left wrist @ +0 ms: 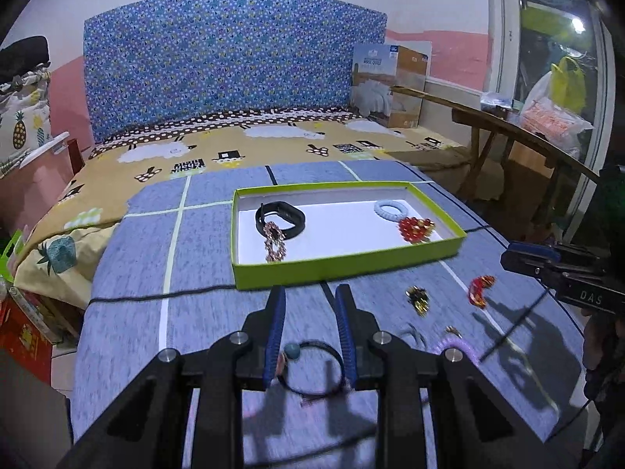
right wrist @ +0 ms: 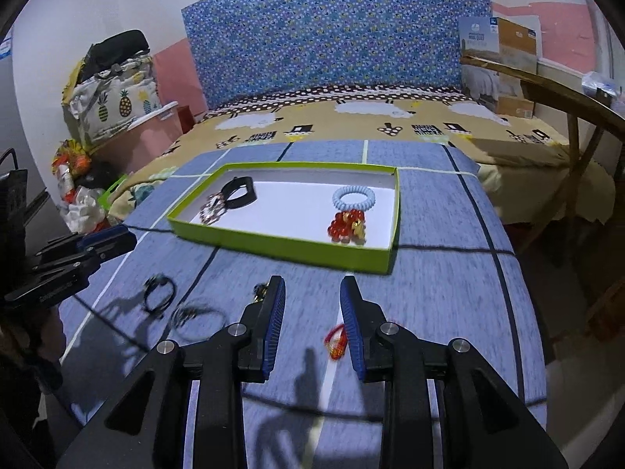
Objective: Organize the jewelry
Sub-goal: 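Withdraw both tools from the box back over the remaining jewelry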
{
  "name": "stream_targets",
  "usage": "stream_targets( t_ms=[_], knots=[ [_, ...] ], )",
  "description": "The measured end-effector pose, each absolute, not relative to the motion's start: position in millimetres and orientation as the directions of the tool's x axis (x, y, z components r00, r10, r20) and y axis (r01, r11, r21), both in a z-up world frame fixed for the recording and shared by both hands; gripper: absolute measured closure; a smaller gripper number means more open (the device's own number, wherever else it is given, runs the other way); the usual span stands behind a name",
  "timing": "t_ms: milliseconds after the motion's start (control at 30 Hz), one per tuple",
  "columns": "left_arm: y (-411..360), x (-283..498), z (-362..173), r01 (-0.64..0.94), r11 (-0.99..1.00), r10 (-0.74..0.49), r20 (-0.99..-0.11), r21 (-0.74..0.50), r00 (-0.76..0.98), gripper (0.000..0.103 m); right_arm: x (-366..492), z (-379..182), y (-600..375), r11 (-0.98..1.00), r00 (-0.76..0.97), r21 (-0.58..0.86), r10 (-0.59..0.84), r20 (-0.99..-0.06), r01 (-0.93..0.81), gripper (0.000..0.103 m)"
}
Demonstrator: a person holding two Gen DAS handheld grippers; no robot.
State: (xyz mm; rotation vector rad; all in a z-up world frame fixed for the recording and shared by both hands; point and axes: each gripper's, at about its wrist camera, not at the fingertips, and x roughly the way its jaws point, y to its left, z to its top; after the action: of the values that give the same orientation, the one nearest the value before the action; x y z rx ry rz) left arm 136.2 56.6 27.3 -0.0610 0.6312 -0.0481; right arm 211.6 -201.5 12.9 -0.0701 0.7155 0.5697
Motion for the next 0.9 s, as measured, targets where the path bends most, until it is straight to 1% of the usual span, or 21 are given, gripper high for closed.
stream_targets(
  t_ms=[167,467,900],
  knots=[
    [51.0,113.5,31.3,0.025,0.998,-0.058,-0.57,-0.064,0.82,0.076,188.3,13.7,-209.9,0.848,0.621,0.143,0.479,-0.62,-0.511,0.073],
    [42.4,79.8,26.6,0.029,0.998,-0.059,-0.569,-0.061,0.82,0.076,156.6,12.3,-228.1,0.855,0.629,0.164,0.479,-0.612,-0.492,0.073],
    [39.7,76.3,21.2,0.036,0.997,-0.069,-0.578,-0.069,0.813,0.076,149.1,6.8,-235.7,0.862,0.629,0.17,0.47,-0.619,-0.477,0.073]
  ],
)
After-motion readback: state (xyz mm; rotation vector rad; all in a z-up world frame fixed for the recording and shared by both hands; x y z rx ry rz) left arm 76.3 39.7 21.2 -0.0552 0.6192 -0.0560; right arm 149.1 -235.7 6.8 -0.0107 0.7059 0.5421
